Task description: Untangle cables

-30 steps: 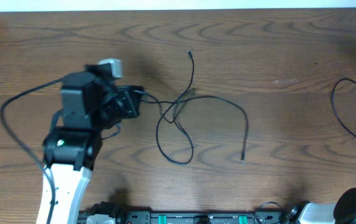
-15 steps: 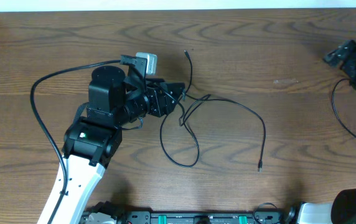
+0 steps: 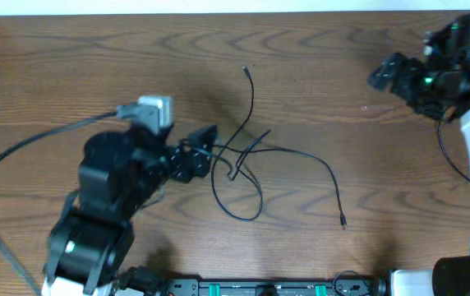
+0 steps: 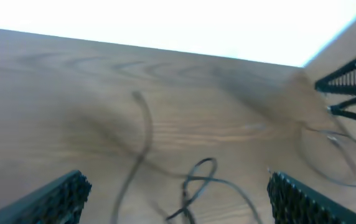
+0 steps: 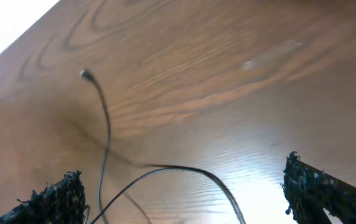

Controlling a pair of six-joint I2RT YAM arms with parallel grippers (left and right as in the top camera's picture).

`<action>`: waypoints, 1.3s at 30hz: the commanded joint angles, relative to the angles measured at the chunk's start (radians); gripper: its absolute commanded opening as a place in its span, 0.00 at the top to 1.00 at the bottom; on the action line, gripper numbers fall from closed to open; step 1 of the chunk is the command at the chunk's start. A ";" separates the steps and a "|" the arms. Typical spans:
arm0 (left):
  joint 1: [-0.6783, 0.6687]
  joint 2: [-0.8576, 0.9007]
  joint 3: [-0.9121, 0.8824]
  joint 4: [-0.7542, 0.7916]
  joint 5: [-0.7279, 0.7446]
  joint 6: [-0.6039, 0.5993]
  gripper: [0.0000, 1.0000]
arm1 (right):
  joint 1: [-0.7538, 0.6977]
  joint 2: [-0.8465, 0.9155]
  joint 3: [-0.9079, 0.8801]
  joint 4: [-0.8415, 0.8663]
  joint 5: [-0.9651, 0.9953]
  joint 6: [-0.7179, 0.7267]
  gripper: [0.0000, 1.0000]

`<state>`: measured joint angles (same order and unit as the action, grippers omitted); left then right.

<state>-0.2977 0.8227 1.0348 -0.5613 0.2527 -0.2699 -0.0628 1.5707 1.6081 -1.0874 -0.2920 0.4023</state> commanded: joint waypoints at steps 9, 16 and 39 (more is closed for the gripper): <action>0.000 -0.213 0.016 -0.232 -0.587 -0.095 0.07 | 0.371 0.053 -0.285 0.335 -0.021 -0.071 0.01; 0.000 -0.130 0.016 -0.355 -0.079 0.292 0.02 | 0.523 0.054 -0.385 0.410 0.063 -0.145 0.01; -0.001 0.843 0.020 -0.811 -0.111 -0.111 0.02 | 0.474 0.054 -0.385 0.268 0.052 -0.197 0.01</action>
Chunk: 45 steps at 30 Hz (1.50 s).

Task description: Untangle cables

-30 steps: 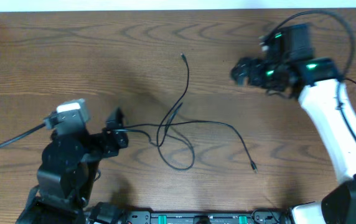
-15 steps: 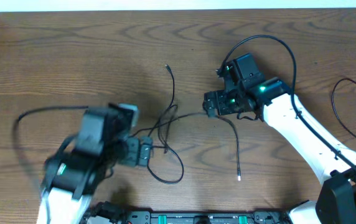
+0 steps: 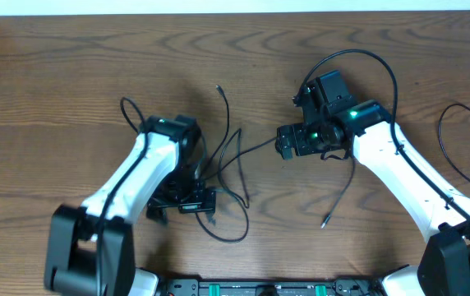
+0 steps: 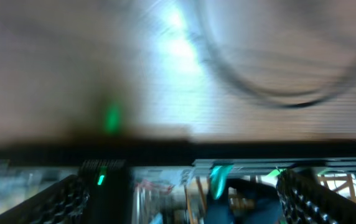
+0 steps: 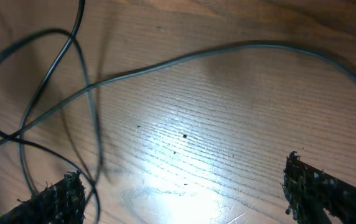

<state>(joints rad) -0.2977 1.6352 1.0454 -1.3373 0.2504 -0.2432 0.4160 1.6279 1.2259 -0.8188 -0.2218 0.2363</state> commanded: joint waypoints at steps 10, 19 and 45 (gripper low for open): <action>-0.001 0.021 0.106 -0.233 -0.393 -0.394 0.02 | 0.008 -0.003 -0.003 0.020 -0.275 -0.106 0.01; 0.006 0.000 0.290 -0.167 -0.389 -0.353 0.02 | 0.157 0.054 -0.007 0.198 -0.127 0.059 0.01; 0.263 -0.481 0.510 -0.085 -0.371 -0.352 0.02 | 0.581 0.491 0.016 0.602 0.410 0.403 0.01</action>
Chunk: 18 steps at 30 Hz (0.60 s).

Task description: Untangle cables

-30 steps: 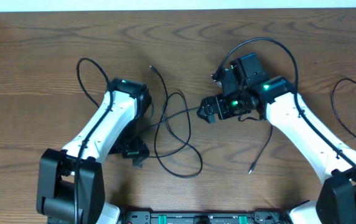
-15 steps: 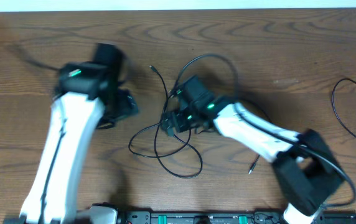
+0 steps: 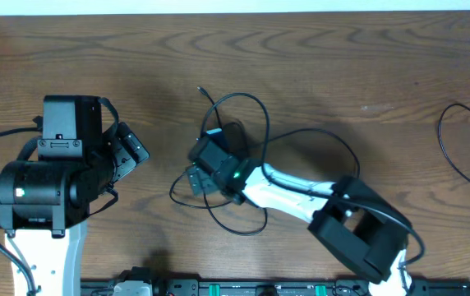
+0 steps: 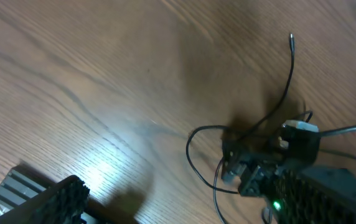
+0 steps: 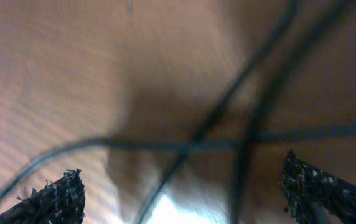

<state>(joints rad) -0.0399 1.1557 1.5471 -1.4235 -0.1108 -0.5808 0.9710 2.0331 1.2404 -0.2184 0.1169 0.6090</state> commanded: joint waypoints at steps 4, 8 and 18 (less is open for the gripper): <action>0.005 0.000 0.008 0.001 -0.010 -0.015 0.02 | 0.037 0.137 0.040 0.002 0.143 0.034 0.29; 0.005 -0.001 0.008 0.000 -0.010 0.001 0.02 | 0.025 0.156 0.055 -0.104 0.143 0.077 0.99; 0.005 0.000 0.008 0.005 -0.010 0.008 0.02 | -0.167 -0.075 0.173 -0.192 0.135 -0.232 0.99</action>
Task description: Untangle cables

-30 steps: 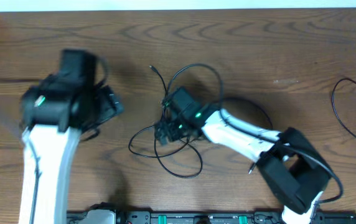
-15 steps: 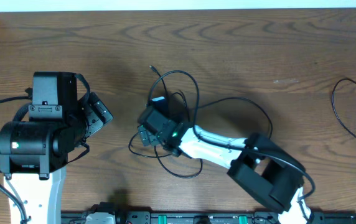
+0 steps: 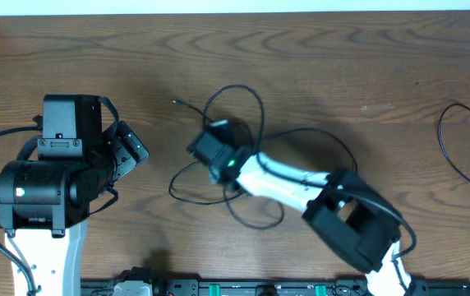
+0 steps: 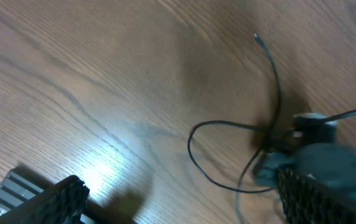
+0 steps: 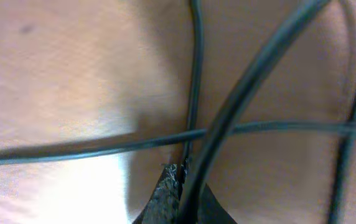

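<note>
A tangle of thin black cables lies in loops at the middle of the table. One free end points to the left. My right gripper sits low on the tangle's left part. In the right wrist view it is shut on one cable strand, which crosses other strands. My left gripper hangs to the left, apart from the tangle. It is open with nothing between its fingers. Its view shows the cable end, a loop and the right gripper.
Another black cable curves along the far right edge of the wooden table. A black rail runs along the front edge. My right arm reaches in from the front right across the tangle.
My right gripper was open over the tangle's left part; now it is shut on a strand. The free cable end and the loops lie further left. The left arm has not moved.
At first my left gripper was at the tangle's left side and the right arm was far back right. Then both grippers were at the tangle. Later the left arm stood back at the left, with the right gripper open over the cables, now shut on one.
</note>
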Controlling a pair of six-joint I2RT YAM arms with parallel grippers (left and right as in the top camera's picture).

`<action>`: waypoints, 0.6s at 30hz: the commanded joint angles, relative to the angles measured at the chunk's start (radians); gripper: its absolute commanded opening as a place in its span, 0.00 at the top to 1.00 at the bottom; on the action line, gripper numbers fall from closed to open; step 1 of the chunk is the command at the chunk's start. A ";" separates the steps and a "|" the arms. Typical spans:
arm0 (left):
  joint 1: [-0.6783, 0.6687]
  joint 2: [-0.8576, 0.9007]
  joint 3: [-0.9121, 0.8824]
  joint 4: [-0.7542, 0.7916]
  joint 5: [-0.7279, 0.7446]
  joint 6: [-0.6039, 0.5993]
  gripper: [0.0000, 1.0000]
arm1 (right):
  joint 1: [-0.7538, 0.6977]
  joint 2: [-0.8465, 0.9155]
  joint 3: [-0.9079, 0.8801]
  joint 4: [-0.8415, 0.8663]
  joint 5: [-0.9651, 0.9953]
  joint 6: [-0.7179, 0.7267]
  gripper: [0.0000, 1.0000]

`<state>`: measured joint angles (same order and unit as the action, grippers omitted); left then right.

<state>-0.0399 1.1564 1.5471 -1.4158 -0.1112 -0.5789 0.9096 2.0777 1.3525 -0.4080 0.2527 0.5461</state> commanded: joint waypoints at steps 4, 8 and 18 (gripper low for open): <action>0.005 -0.001 0.008 -0.003 -0.010 0.006 0.02 | -0.303 -0.204 0.192 -0.002 0.005 -0.352 0.99; 0.005 -0.001 0.008 -0.003 -0.010 0.005 0.02 | -0.492 -0.197 0.344 0.022 0.039 -0.485 0.99; 0.005 -0.001 0.008 0.008 -0.009 -0.006 0.02 | -0.938 -0.148 0.481 0.241 0.044 -0.611 0.99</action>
<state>-0.0399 1.1564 1.5471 -1.4124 -0.1112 -0.5797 0.0593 1.9026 1.8194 -0.1673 0.2855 -0.0067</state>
